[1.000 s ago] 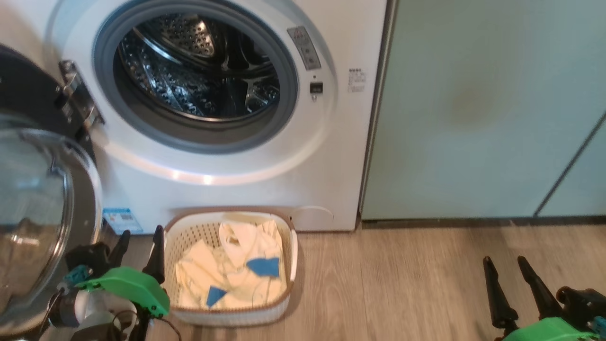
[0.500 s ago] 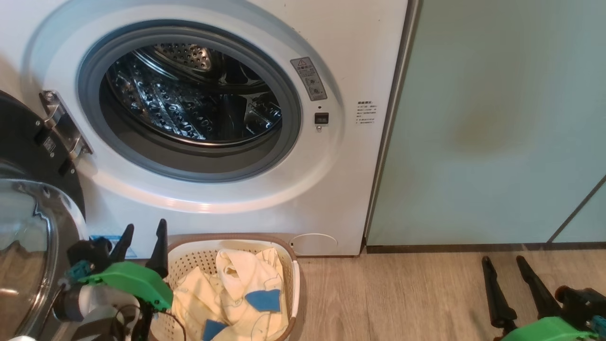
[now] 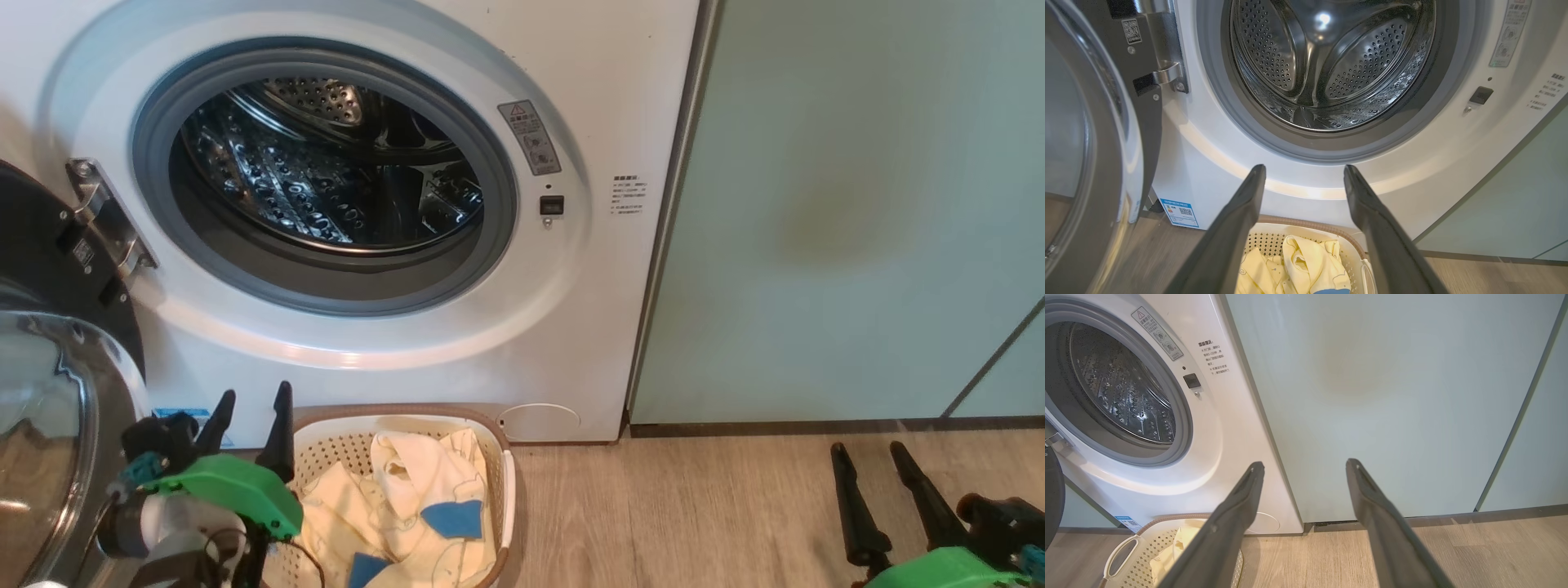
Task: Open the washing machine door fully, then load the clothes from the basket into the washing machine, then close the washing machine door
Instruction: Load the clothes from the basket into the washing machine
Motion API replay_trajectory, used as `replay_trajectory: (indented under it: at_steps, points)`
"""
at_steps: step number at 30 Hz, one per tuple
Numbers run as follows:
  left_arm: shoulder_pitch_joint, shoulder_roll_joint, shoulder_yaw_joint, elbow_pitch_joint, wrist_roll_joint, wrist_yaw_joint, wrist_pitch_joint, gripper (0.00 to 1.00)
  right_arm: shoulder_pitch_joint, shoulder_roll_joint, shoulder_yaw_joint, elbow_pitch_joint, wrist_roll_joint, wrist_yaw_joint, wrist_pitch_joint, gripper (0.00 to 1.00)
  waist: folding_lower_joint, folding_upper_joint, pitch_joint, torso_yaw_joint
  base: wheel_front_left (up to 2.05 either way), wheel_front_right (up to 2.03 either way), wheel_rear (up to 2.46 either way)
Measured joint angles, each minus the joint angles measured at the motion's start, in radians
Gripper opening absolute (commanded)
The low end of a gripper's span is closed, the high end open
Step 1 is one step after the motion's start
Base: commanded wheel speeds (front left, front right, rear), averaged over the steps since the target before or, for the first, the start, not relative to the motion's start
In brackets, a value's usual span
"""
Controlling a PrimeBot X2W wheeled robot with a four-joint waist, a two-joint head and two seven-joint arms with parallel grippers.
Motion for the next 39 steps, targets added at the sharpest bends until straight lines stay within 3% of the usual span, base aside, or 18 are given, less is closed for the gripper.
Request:
replay_trajectory:
  at_steps: [13, 19, 29, 39]
  points:
    - [0.004, -0.026, -0.001, 0.106, -0.019, 0.019, 0.017, 1.00, -0.004, -0.008, 0.027, -0.016, 0.000, 0.000, 0.000, 1.00, 0.0000, 0.0000, 0.011, -0.048, 0.00, 0.00, 0.00]
    - [0.000, -0.033, -0.026, 0.231, -0.018, 0.026, 0.059, 1.00, -0.005, -0.015, 0.052, -0.029, 0.000, 0.000, 0.000, 1.00, 0.0000, 0.0000, 0.037, -0.091, 0.00, 0.00, 0.00]
    - [-0.130, -0.039, -0.051, 0.468, -0.021, 0.011, 0.080, 1.00, -0.063, -0.015, 0.063, -0.042, 0.000, 0.000, 0.000, 1.00, 0.0001, 0.0000, 0.142, -0.145, 0.00, 0.00, 0.00]
    - [-0.291, -0.037, -0.038, 0.683, -0.095, -0.017, 0.110, 1.00, -0.149, -0.014, 0.095, -0.053, 0.000, 0.000, 0.000, 1.00, 0.0002, 0.0000, 0.283, -0.172, 0.00, 0.00, 0.00]
